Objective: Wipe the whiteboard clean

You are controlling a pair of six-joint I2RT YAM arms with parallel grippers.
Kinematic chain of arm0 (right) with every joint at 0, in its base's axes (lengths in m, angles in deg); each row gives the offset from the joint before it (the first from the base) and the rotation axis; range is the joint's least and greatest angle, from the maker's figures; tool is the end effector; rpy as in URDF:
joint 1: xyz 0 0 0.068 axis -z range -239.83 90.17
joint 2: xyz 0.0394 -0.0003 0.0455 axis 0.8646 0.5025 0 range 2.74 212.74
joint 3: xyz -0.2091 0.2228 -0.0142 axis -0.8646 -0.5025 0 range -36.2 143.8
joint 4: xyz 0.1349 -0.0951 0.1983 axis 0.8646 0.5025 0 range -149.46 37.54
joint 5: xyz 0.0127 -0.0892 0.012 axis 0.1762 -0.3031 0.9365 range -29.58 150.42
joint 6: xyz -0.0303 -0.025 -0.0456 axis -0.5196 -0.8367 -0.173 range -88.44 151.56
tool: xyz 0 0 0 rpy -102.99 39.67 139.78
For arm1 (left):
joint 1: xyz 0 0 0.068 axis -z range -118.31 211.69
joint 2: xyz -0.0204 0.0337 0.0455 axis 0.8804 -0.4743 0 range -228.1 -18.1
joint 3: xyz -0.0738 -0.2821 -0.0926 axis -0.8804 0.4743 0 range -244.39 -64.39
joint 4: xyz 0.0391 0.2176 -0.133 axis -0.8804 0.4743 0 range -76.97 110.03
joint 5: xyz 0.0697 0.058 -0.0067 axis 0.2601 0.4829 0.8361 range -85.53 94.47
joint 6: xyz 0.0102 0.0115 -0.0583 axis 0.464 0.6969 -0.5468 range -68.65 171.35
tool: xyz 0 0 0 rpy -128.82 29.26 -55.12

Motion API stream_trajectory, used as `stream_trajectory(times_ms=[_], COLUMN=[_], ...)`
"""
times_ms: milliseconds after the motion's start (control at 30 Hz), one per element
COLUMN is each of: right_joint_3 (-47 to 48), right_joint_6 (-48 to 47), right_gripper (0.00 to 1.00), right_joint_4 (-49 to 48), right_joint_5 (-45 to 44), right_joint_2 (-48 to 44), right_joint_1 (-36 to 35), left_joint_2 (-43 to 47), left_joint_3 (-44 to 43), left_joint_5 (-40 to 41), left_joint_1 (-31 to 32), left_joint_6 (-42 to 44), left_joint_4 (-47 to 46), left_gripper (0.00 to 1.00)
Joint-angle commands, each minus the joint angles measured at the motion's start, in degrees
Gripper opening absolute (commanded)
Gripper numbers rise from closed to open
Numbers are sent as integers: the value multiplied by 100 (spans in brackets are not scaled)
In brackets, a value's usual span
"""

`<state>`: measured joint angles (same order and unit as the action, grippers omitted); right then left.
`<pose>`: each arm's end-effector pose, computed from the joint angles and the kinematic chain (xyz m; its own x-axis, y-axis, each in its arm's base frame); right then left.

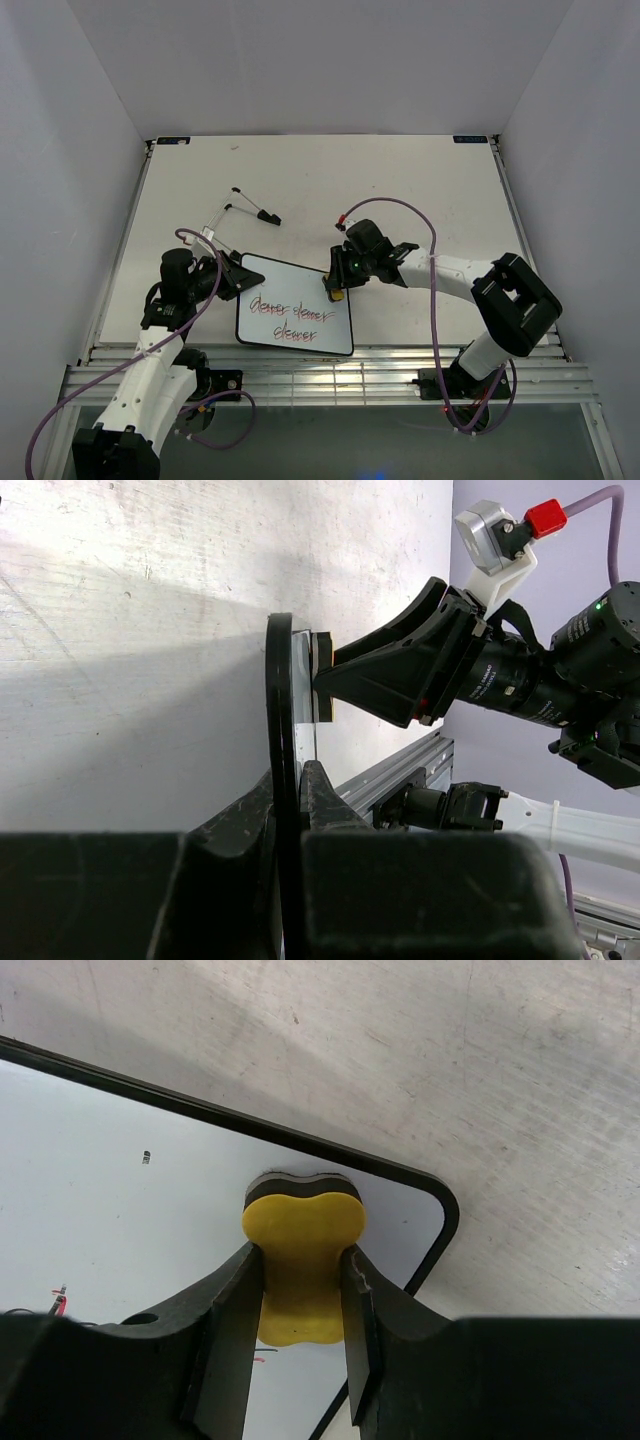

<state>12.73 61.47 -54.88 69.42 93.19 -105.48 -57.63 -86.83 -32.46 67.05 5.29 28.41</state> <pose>0.2220 0.2371 0.2115 -0.8266 -0.1411 -0.5448 -0.4268 0.7882 0.4434 0.1278 -0.0389 0.2308 -0.7881 -0.5042 -0.3530 0.0170 0.5555 -0.8313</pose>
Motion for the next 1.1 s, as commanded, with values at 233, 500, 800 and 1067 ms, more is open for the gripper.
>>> stream_trajectory(times_ms=[233, 500, 800, 1067], right_joint_3=[801, 2163, 1657, 190], right_joint_6=[-143, -293, -293, -363], right_gripper=[22, 22, 22, 21], right_joint_4=[324, 895, 1028, 465], right_joint_5=[445, 489, 314, 498], right_joint_2=[332, 1079, 1212, 878], right_joint_1=[-523, -735, -411, 372], left_joint_2=[68, 15, 121, 138], left_joint_3=[-6, 20, -15, 37], left_joint_5=[81, -8, 151, 221], left_joint_1=[17, 17, 17, 17], left_joint_6=[203, 238, 212, 168], left_joint_4=[-228, -263, -210, -193], left_gripper=[0, 0, 0, 0])
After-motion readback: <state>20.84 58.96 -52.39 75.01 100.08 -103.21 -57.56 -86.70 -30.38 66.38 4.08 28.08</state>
